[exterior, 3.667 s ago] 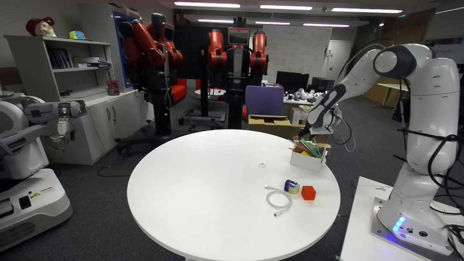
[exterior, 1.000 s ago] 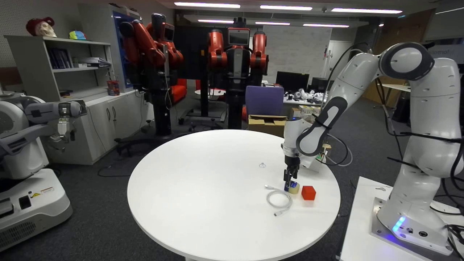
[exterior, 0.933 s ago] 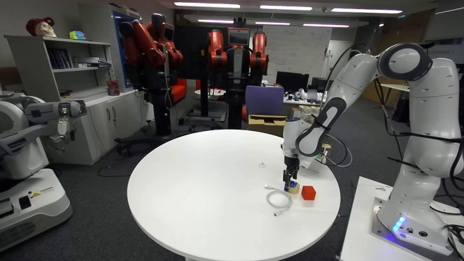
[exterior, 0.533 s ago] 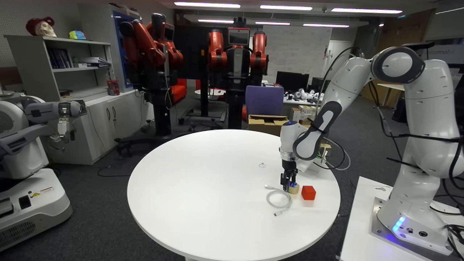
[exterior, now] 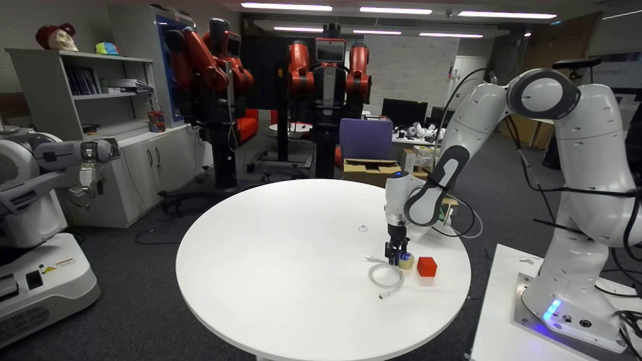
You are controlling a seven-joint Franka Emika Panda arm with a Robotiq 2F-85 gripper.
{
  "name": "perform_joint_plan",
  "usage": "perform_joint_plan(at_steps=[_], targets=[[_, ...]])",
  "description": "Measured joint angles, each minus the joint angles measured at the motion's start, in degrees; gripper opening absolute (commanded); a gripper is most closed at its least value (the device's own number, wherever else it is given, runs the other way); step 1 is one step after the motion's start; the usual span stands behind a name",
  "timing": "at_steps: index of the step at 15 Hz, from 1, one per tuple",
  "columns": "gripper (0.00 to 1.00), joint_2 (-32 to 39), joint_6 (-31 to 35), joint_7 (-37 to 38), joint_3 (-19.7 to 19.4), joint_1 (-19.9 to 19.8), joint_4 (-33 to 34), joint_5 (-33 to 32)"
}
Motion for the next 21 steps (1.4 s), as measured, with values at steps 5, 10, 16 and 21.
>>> perform_joint_plan(at_steps=[5, 10, 16, 21], targets=[[0.55, -0.2, -0.4, 0.4, -1.1, 1.6, 0.5, -1.0], [0.55, -0.3, -0.3, 4.1, -3.0, 3.1, 0.9, -3.5], [0.55, -6.1, -0.3, 5.4, -5.9, 1.9, 0.9, -3.6], [0.55, -15.3, 0.0, 5.4, -6.5, -3.9, 0.0, -2.7]])
